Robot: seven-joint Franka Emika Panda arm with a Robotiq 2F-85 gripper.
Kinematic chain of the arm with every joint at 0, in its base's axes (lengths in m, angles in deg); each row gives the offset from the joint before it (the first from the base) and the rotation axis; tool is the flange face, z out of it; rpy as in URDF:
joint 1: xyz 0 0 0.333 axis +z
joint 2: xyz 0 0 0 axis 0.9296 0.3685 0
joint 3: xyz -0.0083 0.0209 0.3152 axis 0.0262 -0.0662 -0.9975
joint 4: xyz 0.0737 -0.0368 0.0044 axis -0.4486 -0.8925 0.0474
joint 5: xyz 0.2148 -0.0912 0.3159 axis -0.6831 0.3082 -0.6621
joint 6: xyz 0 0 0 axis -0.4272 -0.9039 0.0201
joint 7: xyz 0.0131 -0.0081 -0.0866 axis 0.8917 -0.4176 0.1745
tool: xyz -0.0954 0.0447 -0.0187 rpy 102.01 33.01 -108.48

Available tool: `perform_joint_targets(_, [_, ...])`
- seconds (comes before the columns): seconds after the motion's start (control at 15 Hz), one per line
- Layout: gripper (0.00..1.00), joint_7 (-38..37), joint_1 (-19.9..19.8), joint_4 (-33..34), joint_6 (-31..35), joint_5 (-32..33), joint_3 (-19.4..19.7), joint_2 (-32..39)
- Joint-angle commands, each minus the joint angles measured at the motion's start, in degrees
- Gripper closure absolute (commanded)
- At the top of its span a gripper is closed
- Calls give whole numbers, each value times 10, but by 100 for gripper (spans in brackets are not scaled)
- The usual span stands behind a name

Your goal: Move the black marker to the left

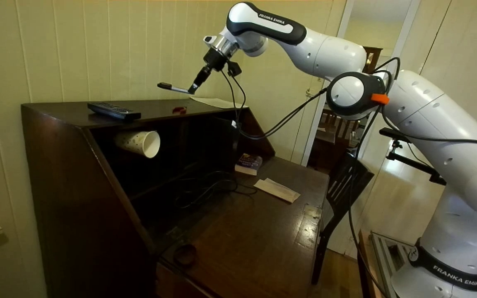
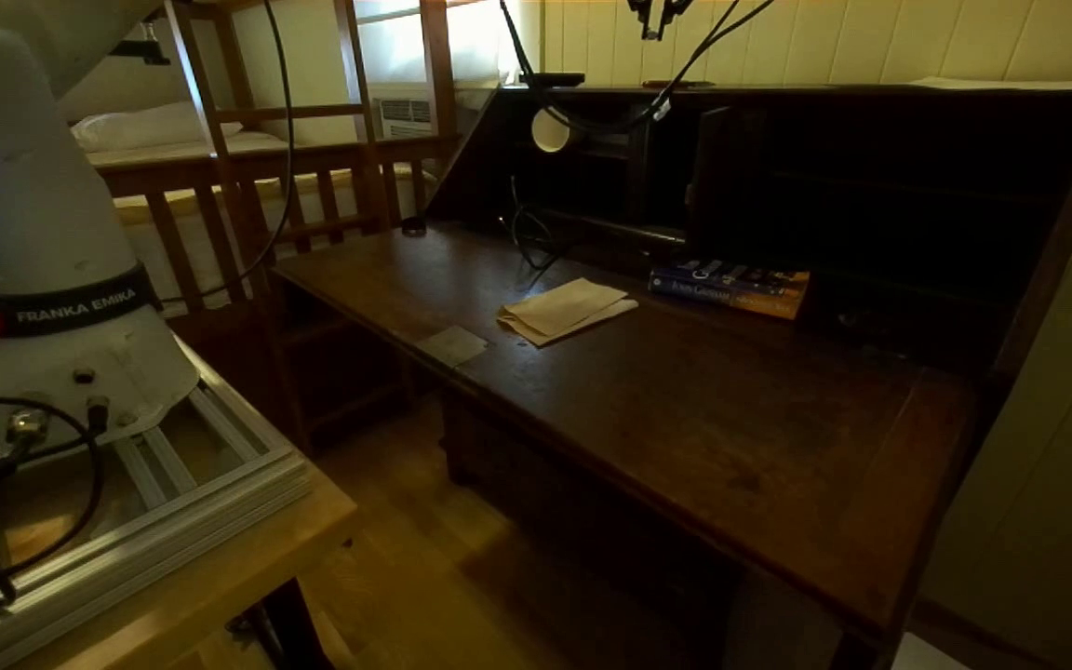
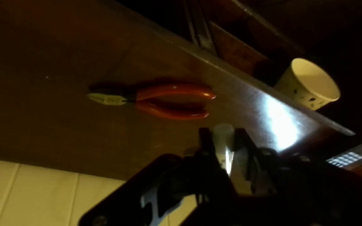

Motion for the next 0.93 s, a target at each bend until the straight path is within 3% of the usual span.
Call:
perform_joint_targets(0.0, [94, -72, 18, 5, 85, 14, 21, -10])
perform_joint_targets(0.27, [94, -133, 36, 2, 166, 67, 67, -21])
perform_joint_targets(0.4, [94, -154, 42, 1, 146, 108, 95, -31])
perform_joint_targets(0.87, [94, -61, 31, -9, 13, 105, 71, -71])
